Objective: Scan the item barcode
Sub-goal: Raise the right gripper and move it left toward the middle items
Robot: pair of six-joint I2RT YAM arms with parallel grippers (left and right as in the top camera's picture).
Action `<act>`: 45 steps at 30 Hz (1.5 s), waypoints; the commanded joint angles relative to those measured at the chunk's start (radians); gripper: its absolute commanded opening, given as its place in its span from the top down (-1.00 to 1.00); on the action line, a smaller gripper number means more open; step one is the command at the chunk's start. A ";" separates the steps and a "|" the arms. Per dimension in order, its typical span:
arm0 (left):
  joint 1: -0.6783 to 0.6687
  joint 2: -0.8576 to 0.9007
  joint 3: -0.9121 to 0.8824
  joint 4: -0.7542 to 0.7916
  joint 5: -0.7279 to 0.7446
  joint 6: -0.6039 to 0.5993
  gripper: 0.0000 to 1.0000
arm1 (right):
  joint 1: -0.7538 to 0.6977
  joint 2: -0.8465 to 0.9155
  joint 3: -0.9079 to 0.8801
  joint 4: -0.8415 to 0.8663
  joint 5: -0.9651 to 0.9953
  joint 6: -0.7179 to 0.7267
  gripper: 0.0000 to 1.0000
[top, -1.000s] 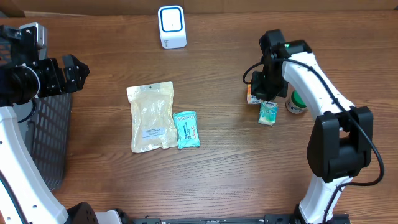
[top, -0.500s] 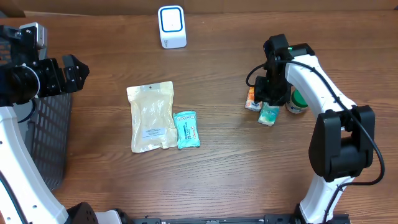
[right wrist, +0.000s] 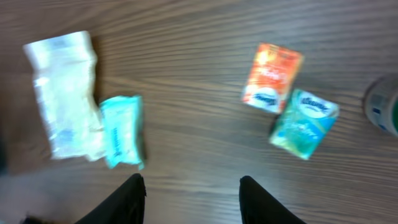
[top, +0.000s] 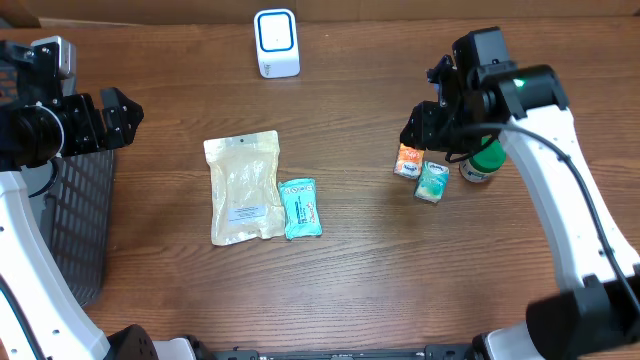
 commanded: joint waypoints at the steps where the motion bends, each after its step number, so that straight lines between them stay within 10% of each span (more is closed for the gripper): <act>1: 0.002 -0.019 0.006 0.003 0.014 0.026 -0.99 | 0.040 -0.027 0.018 -0.015 -0.045 -0.028 0.05; 45: 0.002 -0.019 0.006 0.003 0.014 0.026 -0.99 | 0.094 -0.026 0.018 0.051 -0.109 -0.040 0.03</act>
